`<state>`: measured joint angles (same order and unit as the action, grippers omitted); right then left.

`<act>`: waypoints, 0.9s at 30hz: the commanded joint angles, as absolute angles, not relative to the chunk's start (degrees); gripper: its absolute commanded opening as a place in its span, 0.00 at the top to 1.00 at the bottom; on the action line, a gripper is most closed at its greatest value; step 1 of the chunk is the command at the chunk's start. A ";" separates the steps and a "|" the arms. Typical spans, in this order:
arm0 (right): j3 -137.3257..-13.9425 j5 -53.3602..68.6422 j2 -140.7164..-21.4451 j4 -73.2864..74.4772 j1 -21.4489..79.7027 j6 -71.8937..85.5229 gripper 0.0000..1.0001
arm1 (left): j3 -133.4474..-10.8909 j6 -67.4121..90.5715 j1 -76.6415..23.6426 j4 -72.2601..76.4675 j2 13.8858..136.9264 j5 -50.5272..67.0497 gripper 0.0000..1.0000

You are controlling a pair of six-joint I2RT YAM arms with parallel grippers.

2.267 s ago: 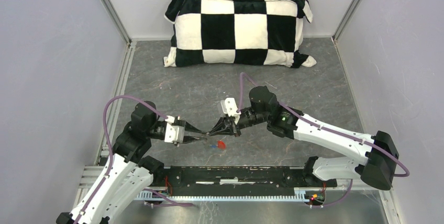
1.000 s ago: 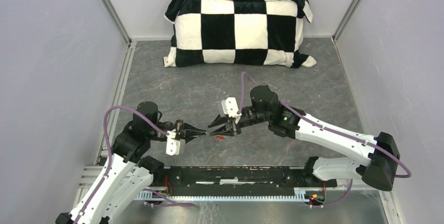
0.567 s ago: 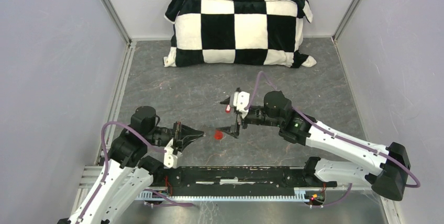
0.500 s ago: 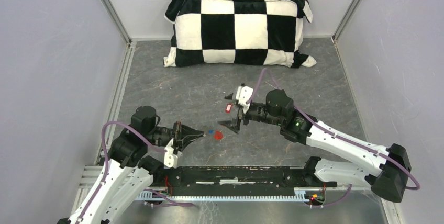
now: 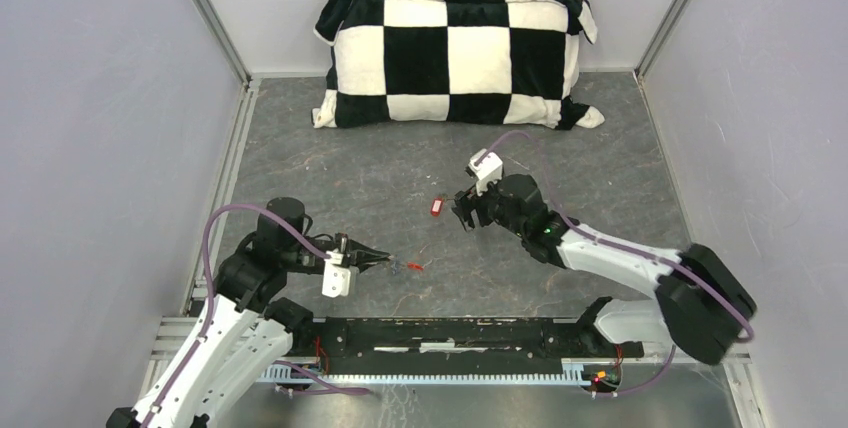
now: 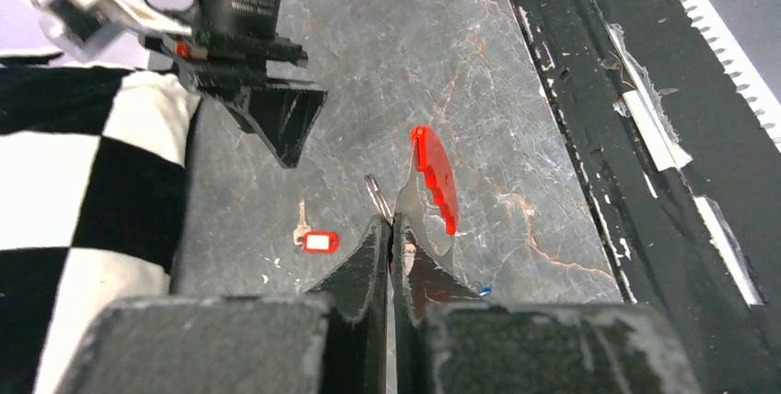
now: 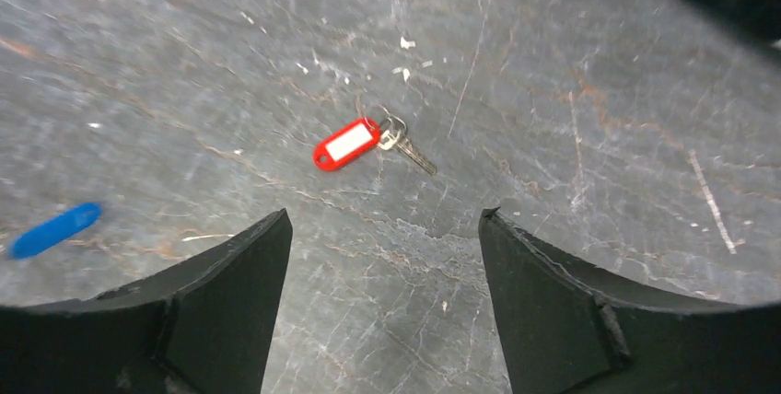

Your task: Put the keys on the keyring

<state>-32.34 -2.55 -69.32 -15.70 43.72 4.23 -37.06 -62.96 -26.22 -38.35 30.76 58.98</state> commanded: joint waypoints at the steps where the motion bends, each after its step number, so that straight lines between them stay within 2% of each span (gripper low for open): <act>1: -37.17 -0.59 -79.74 -20.60 43.00 1.99 0.23 | -36.47 -55.84 -26.28 -35.42 31.65 58.31 0.98; 6: -45.88 -0.28 -93.10 -18.85 42.15 -3.36 0.40 | -37.00 -53.21 -26.28 -35.23 32.65 58.04 0.98; 14: -53.28 3.72 -102.13 -19.61 41.64 -2.73 0.40 | -37.17 -52.48 -26.29 -35.62 31.93 57.93 0.98; 22: -54.40 3.80 -105.17 -19.32 41.75 -2.81 0.49 | -37.69 -51.59 -26.29 -35.14 31.89 58.14 0.98; 27: -54.42 3.16 -106.14 -19.07 41.96 -2.86 0.51 | -37.68 -51.07 -26.28 -34.37 31.82 57.94 0.98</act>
